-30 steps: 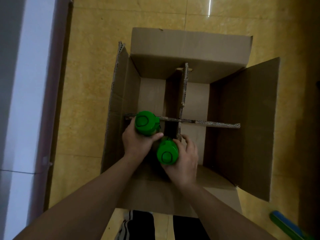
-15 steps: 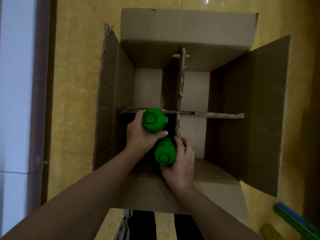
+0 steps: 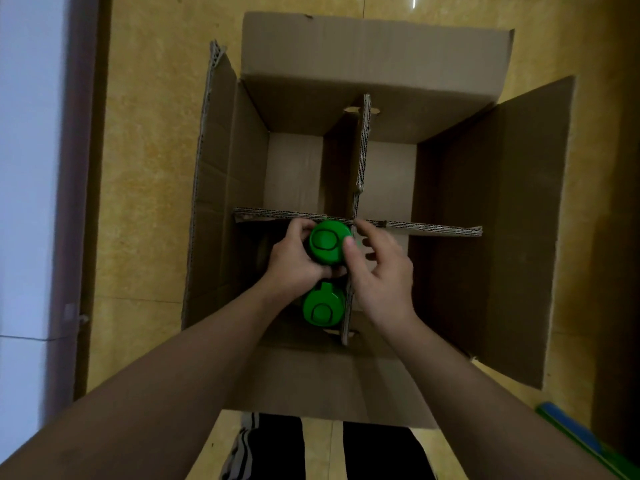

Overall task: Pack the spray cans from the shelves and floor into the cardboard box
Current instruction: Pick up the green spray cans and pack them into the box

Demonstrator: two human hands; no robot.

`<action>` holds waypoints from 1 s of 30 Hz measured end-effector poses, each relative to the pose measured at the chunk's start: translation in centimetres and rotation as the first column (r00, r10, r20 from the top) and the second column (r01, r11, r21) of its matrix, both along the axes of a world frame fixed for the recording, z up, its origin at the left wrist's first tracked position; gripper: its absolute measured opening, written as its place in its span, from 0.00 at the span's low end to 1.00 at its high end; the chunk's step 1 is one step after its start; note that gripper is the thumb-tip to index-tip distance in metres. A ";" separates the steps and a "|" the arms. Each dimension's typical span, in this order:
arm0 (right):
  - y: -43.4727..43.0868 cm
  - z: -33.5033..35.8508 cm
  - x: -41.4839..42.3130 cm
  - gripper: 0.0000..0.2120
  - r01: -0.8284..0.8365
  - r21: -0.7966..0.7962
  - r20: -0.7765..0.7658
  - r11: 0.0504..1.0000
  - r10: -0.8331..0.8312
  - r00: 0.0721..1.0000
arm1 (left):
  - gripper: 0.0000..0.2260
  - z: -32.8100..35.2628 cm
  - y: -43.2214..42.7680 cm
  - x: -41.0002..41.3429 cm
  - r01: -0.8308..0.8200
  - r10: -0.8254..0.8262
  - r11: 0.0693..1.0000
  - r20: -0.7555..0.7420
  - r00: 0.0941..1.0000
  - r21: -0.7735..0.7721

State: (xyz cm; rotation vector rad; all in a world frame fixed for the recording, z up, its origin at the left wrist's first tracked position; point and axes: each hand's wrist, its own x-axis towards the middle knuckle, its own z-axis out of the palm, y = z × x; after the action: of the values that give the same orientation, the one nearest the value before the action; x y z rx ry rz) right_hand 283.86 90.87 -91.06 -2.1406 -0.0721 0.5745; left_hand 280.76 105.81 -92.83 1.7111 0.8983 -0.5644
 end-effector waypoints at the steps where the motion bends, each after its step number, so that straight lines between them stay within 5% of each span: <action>1: 0.5 0.1 0.1 0.31 -0.043 -0.036 -0.014 0.998 0.042 0.999 | 0.33 0.1 0.3 -0.2 -0.019 0.018 0.997 -0.020 1.000 -0.078; 5: 1.8 0.7 -0.3 0.33 -0.141 -0.082 -0.038 0.987 0.138 0.990 | 0.32 0.5 1.1 -1.4 -0.195 0.177 0.933 -0.087 0.980 -0.302; 7: 2.0 1.2 -0.9 0.31 -0.056 -0.079 -0.021 0.995 0.054 0.998 | 0.33 0.8 1.0 -2.1 -0.324 0.300 0.876 -0.124 0.946 -0.357; 12: 1.5 1.7 -3.1 0.31 0.199 0.022 -0.287 0.980 -0.185 0.940 | 0.17 1.3 -0.8 -3.8 -0.703 0.602 0.644 -0.368 0.709 -0.301; 15: 1.5 2.4 -2.6 0.34 0.093 -0.014 -0.229 0.996 -0.094 0.969 | 0.17 1.8 -1.9 -3.6 -0.815 0.548 0.455 -0.608 0.574 -0.359; 19: 3.2 2.3 0.1 0.32 -0.190 -0.160 -0.210 0.969 0.155 0.965 | 0.15 2.5 -2.6 -2.8 -0.858 0.571 0.319 -0.640 0.514 -0.403; 24: 4.2 2.2 1.8 0.28 -0.108 -0.158 -0.319 0.982 0.053 0.946 | 0.10 3.2 -2.4 -2.1 -0.859 0.553 0.407 -0.665 0.502 -0.310; 30: 4.7 3.1 2.3 0.27 -0.075 -0.153 -0.266 0.985 0.032 0.963 | 0.13 2.1 -3.0 -1.8 -0.794 0.541 0.545 -0.612 0.577 -0.267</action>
State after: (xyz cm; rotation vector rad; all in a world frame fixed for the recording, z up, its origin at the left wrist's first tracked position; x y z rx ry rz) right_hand 286.19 95.60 -87.95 -2.2039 0.0665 0.9191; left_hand 278.99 102.83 -90.69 0.5908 1.5120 -0.5922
